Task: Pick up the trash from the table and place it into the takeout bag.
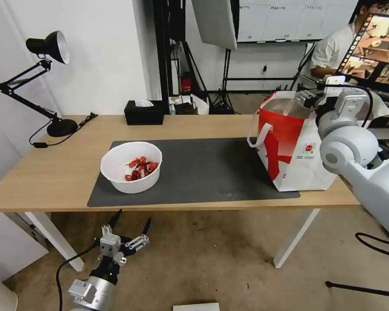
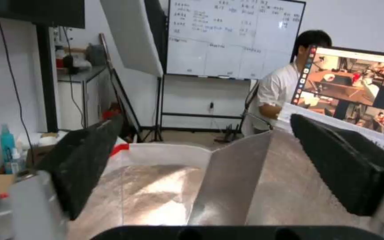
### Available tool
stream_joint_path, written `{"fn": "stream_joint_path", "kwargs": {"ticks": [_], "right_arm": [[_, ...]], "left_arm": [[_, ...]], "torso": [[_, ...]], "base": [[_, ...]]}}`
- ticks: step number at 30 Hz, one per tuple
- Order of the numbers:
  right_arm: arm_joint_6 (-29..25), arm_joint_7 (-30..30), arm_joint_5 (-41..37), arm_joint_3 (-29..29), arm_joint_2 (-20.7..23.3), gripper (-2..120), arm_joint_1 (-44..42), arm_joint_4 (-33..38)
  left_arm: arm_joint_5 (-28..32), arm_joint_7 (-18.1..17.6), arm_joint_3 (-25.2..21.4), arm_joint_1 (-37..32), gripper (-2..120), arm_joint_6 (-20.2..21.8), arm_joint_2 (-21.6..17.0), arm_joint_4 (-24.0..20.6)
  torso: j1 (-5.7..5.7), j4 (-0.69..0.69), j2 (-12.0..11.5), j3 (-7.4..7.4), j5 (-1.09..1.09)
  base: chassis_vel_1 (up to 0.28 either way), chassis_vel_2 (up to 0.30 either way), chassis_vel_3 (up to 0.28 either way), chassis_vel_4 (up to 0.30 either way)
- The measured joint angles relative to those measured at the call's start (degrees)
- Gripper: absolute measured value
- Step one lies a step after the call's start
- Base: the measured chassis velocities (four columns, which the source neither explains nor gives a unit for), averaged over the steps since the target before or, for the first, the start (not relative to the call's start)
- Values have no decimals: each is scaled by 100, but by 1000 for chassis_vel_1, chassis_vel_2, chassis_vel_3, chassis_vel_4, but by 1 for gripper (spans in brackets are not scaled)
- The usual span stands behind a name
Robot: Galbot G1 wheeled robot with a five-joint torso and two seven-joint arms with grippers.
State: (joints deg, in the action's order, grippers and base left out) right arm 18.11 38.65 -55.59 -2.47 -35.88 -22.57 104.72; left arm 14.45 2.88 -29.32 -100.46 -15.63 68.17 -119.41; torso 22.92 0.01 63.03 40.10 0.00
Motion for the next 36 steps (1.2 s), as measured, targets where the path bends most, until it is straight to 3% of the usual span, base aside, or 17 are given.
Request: {"fn": "stream_joint_path", "kwargs": {"ticks": [16,20,28,30,36], "right_arm": [[-34,-13,19,38,16,100,-117,97],[-194,-297,11,99,109,100,-253,284],[-867,-940,-310,436,436,100,-977,1094],[-1096,-1057,-301,591,546,100,-1508,1449],[-1659,-1356,236,703,523,100,-2231,1803]], "left_arm": [[18,0,2,10,100,5,-10,4],[40,0,-9,21,100,5,-11,5],[70,0,-33,60,100,3,-9,6],[77,1,-50,70,100,2,-5,4],[80,1,-160,-5,100,-38,69,-37]], "torso": [[0,0,0,0,0],[0,0,0,0,1],[0,0,0,0,0],[0,-1,0,0,0],[0,-2,0,0,-1]], "base": [[0,0,0,0],[0,0,0,0],[0,0,0,0],[0,0,0,0],[0,0,0,0]]}}
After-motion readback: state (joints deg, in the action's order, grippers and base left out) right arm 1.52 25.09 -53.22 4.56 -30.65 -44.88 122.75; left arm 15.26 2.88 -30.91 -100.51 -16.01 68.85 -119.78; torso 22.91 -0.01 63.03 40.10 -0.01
